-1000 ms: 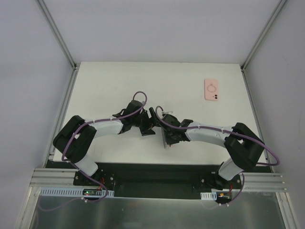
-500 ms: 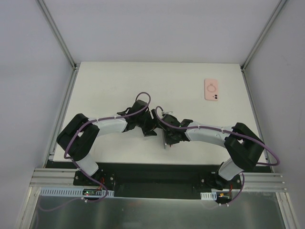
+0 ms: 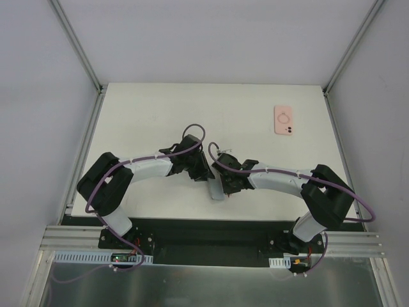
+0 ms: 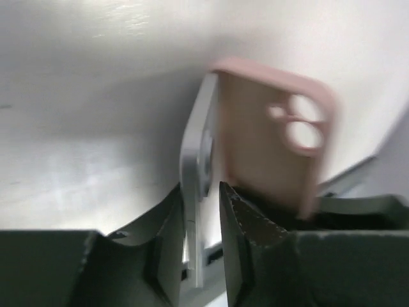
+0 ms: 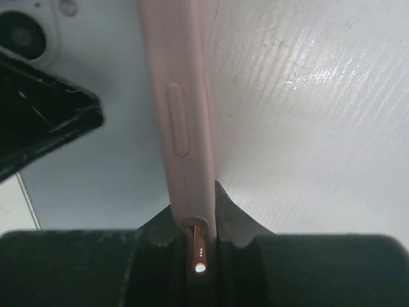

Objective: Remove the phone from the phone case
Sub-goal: Remove the phone case from the phone, then place the phone case at the center of the board.

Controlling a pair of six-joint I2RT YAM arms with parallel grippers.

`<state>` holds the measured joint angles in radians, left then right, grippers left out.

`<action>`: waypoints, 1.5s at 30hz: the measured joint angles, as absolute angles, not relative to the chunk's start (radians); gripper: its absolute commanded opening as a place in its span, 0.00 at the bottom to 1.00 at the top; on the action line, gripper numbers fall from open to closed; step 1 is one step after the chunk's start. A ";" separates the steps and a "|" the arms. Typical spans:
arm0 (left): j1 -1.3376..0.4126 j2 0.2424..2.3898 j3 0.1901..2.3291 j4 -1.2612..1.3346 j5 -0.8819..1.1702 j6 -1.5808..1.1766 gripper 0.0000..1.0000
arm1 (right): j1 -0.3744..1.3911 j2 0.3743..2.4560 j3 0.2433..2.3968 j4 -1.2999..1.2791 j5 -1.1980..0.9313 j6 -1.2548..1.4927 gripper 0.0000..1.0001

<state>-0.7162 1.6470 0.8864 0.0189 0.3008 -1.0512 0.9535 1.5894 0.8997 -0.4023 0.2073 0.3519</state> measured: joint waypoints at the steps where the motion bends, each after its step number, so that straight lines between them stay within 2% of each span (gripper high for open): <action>1: -0.721 1.650 0.884 -0.004 0.285 -1.043 0.18 | 0.953 1.589 0.900 -0.405 0.208 0.354 0.01; 7: -0.728 1.664 0.881 -0.048 0.279 -1.025 0.00 | 0.953 1.589 0.904 -0.417 0.214 0.363 0.01; 16: -0.734 1.616 0.881 -0.075 0.273 -0.999 0.00 | 0.934 1.528 0.902 -0.464 0.233 0.375 0.01; 23: -0.713 1.491 0.866 -0.141 0.257 -0.947 0.00 | 0.817 1.369 0.844 -0.490 0.247 0.371 0.01; 29: -0.635 1.397 0.900 -0.215 0.257 -0.830 0.00 | 0.638 1.202 0.757 -0.508 0.214 0.344 0.01; 33: -0.613 1.402 0.999 -0.342 0.173 -0.720 0.00 | 0.466 1.100 0.699 -0.506 0.134 0.316 0.01; 42: -0.614 1.620 1.327 -0.524 -0.008 -0.546 0.00 | 0.076 1.071 0.609 -0.426 -0.159 0.278 0.01; 44: -0.614 1.684 1.384 -0.551 -0.056 -0.519 0.00 | -0.004 1.078 0.597 -0.399 -0.233 0.276 0.07; 45: -0.614 1.712 1.406 -0.562 -0.080 -0.507 0.00 | -0.042 1.081 0.590 -0.385 -0.263 0.276 0.20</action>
